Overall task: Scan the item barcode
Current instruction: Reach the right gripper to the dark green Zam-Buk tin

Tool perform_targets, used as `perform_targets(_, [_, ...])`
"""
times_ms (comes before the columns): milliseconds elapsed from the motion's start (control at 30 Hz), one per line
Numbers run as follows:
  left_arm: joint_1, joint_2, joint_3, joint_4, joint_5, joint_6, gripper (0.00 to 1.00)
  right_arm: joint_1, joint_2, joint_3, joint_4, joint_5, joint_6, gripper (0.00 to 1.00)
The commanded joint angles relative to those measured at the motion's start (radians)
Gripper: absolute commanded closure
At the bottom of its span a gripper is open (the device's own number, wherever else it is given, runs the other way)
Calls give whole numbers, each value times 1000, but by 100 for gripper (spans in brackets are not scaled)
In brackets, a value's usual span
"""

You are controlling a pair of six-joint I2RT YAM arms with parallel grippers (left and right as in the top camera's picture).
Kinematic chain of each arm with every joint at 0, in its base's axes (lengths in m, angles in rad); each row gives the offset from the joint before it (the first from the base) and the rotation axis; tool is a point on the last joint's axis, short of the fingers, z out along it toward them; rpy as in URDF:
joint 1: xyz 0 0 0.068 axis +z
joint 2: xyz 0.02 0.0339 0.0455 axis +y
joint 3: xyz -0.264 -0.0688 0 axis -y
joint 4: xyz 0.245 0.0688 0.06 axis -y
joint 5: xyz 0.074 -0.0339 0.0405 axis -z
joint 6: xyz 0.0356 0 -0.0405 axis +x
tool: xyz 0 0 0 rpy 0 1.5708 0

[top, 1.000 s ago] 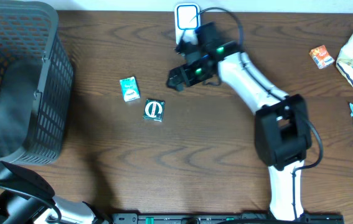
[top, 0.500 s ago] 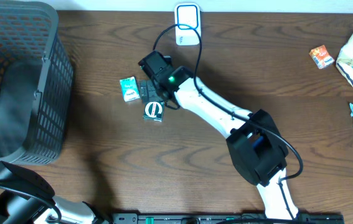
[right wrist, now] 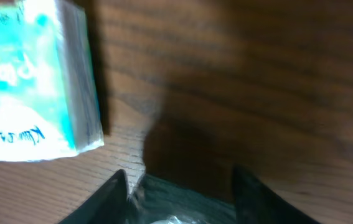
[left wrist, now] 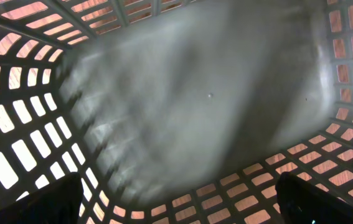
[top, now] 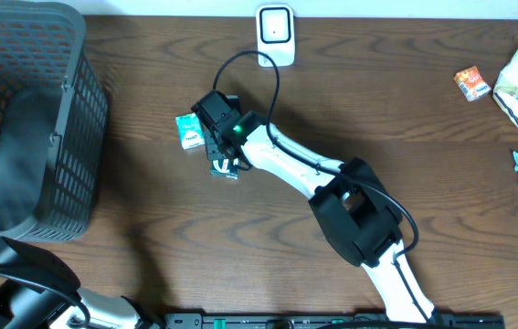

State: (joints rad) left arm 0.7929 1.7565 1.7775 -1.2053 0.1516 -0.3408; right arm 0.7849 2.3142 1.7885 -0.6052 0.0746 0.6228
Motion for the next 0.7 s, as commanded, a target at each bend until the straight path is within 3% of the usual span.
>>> perform_targets(0, [3, 5, -2, -5, -4, -5, 2, 4, 5, -3, -8, -48, -52, 70])
perform_targets(167, [3, 5, -2, -5, -4, -5, 2, -1, -16, -2, -122, -47, -106, 80])
perform_targets(267, [3, 5, -2, -5, -3, -5, 2, -12, -52, -2, -219, -47, -136, 78])
perform_targets(400, [3, 5, -2, -5, -3, -5, 2, -21, -121, -2, -320, -47, -252, 60])
perform_targets(467, [3, 5, -2, -5, -4, -5, 2, -25, -155, -2, -345, -47, -306, 47])
perform_targets(533, [3, 5, -2, -5, -4, -5, 2, -27, -181, -2, -358, -48, -357, 25])
perform_targets(667, [3, 5, -2, -5, -4, -5, 2, -14, -197, -2, -381, -129, -536, 7])
